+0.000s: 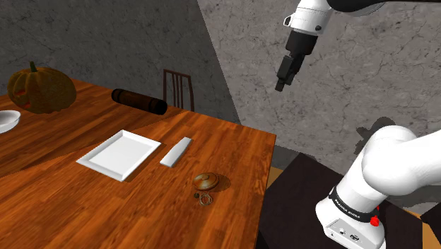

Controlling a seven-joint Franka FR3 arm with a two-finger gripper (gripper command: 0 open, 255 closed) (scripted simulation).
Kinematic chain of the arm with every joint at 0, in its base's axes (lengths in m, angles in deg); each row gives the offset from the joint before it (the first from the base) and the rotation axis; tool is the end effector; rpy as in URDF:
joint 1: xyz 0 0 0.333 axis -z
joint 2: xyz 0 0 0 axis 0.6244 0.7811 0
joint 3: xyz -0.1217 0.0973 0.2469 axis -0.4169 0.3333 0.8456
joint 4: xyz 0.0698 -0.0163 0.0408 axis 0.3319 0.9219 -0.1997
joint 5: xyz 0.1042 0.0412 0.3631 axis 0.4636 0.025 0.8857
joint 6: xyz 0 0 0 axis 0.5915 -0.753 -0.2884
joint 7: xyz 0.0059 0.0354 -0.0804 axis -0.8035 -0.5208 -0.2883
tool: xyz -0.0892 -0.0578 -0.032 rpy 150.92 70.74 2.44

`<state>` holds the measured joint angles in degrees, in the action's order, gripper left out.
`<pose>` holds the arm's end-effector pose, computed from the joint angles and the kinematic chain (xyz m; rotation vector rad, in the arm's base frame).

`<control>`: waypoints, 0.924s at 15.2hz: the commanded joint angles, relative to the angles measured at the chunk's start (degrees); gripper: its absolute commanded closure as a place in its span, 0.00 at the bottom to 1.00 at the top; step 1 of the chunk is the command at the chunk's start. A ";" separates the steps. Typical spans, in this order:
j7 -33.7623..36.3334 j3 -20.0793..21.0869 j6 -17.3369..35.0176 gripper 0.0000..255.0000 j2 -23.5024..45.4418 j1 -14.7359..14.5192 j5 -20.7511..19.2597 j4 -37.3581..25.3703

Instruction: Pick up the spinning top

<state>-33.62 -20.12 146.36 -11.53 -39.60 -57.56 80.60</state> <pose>0.3260 0.0294 0.5624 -3.0465 -0.2214 -0.1042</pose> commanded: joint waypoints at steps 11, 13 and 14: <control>10.12 11.20 16.79 0.00 3.34 -3.21 4.95 12.06; 12.27 13.65 20.49 0.00 5.33 -3.81 5.83 13.53; 13.37 14.90 22.39 0.00 6.50 -4.06 6.22 14.14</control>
<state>-21.23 -6.40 166.36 -6.48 -43.49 -51.70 93.97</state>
